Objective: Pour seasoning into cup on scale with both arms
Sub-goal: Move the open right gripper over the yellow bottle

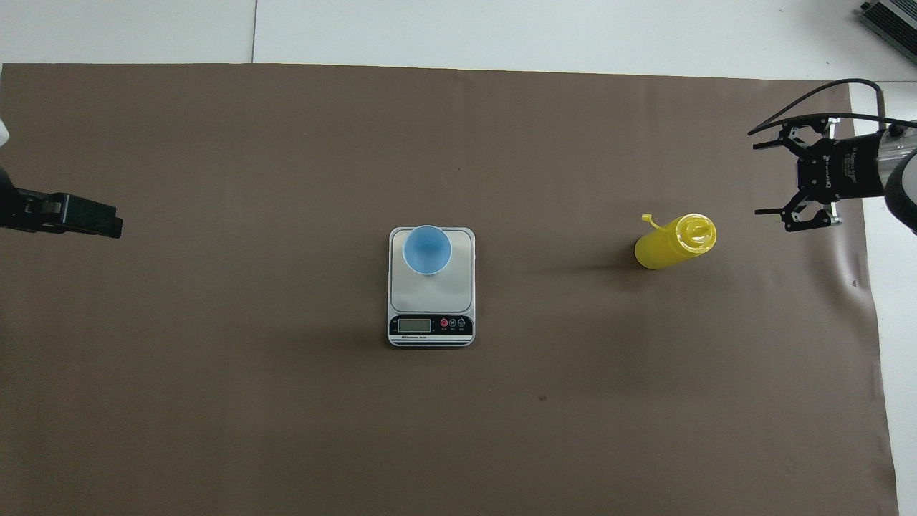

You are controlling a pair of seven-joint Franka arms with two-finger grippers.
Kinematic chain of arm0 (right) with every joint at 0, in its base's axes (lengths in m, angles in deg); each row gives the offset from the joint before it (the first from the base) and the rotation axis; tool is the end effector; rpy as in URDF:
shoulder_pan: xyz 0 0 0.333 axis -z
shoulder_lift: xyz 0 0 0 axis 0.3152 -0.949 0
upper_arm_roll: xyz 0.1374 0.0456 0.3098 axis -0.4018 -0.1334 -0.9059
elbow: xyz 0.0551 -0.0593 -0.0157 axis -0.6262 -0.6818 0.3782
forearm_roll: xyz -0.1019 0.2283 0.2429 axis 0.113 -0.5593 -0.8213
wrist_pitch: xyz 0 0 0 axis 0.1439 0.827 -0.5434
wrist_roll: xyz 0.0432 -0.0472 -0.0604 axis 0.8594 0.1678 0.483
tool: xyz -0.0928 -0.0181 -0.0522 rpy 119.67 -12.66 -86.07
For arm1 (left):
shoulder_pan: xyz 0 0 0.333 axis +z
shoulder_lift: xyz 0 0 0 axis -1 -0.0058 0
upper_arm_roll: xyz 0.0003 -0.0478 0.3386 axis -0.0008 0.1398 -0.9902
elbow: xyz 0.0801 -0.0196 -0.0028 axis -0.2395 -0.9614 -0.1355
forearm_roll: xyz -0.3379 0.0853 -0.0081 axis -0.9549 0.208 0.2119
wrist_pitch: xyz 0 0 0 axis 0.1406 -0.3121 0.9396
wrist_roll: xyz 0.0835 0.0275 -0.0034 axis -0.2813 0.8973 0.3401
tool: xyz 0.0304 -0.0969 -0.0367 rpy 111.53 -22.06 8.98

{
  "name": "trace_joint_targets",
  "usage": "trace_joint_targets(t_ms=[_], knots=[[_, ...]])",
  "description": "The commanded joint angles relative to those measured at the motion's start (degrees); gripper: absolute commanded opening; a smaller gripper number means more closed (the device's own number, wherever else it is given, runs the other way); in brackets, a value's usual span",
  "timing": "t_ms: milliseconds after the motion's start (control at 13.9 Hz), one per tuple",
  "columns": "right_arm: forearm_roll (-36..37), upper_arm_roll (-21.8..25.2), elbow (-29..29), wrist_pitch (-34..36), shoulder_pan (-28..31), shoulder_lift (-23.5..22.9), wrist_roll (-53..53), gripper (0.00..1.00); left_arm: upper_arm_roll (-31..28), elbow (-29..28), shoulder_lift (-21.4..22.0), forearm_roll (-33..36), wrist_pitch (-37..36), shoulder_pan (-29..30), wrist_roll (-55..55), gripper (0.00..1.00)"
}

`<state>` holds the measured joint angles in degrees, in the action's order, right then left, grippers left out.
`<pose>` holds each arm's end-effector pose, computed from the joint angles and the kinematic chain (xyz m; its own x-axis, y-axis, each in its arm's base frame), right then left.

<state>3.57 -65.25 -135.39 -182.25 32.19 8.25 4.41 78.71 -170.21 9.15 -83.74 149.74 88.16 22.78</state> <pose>0.6092 -0.1024 0.4837 0.1215 -0.9176 -0.3786 -0.9781 -0.0456 -0.2032 0.5039 -0.0423 0.6576 0.9908 -0.1298 0.0382 -0.1308 -0.9910 0.0273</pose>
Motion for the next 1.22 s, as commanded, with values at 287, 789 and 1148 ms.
trace_joint_targets(t_ms=[287,789,1148], knots=[[-13.16,-2.24,-7.40,-2.80,2.62,1.07,4.60,1.00,0.44,-1.09,0.90,-0.73,-0.95,0.89,0.20,1.00],[-21.16,-3.91,-11.98,-3.59,5.96,0.55,4.25,1.00,0.53,-1.71,1.34,-0.38,-0.86,0.89,0.19,1.00],[-23.02,-5.67,-15.22,-2.28,7.45,-0.68,4.07,1.00,0.53,-1.71,1.34,-0.38,-0.78,0.89,0.28,1.00]])
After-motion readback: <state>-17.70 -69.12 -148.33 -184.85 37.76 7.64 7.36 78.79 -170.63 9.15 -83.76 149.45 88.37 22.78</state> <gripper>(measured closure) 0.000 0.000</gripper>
